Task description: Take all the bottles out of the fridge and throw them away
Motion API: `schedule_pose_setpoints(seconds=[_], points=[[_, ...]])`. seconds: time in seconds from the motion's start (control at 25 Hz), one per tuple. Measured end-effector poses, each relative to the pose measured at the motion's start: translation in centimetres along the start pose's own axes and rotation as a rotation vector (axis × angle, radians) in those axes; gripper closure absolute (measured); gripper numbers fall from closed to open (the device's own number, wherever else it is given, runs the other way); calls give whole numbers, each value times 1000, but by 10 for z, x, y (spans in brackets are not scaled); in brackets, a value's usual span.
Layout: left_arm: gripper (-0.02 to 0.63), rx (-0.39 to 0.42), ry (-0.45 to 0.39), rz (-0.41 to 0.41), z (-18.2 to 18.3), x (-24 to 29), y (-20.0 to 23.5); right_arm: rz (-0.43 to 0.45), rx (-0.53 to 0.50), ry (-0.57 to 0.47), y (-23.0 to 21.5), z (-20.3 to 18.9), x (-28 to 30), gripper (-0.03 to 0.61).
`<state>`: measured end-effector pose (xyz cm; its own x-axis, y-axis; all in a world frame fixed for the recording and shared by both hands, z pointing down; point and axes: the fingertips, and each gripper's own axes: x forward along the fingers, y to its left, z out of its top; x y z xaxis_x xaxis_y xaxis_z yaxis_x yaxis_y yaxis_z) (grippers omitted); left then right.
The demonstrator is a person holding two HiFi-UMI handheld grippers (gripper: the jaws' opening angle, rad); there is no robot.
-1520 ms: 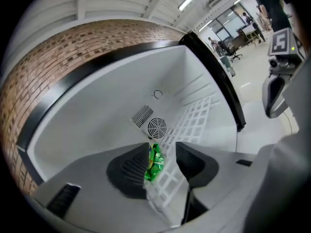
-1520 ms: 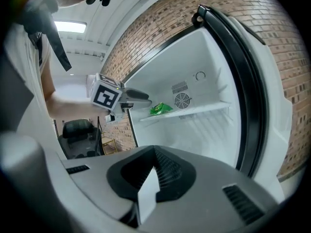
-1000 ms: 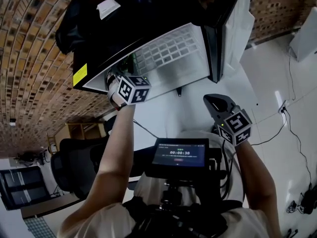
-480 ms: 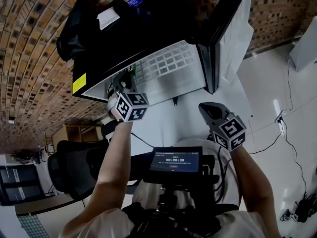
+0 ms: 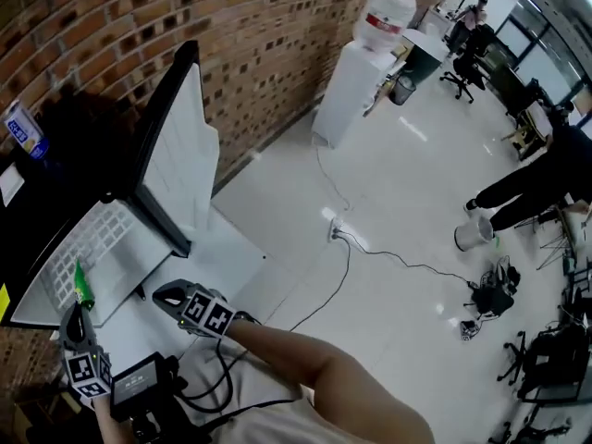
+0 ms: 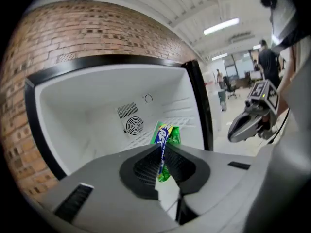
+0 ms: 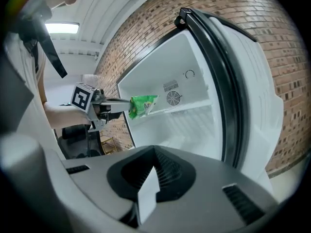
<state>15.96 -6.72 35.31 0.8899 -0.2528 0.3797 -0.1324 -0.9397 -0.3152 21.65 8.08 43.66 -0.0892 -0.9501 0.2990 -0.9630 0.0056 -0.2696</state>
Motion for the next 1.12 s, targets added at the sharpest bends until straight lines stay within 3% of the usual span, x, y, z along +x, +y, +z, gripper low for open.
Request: schedule_pose_setpoints(seconds=[0.12, 0.36, 0.48, 0.64, 0.76, 1.0, 1.12], points=[[583, -78, -74, -28, -6, -24, -5, 4, -5, 3, 20, -1, 7, 578], [588, -82, -224, -23, -4, -58, -26, 4, -59, 8, 48, -4, -20, 578], [588, -173, -174, -15, -31, -69, -6, 36, -36, 40, 60, -21, 15, 578], [588, -304, -213, -70, -47, -72, 13, 33, -48, 46, 67, -15, 48, 578], [588, -370, -194, -47, -82, -92, 27, 62, -53, 61, 86, -15, 68, 578], [588, -446, -76, 61, -161, -133, 45, 176, -76, 109, 128, -19, 112, 578], [588, -443, -5, 92, -193, -148, 46, 232, -88, 133, 145, -22, 134, 578]])
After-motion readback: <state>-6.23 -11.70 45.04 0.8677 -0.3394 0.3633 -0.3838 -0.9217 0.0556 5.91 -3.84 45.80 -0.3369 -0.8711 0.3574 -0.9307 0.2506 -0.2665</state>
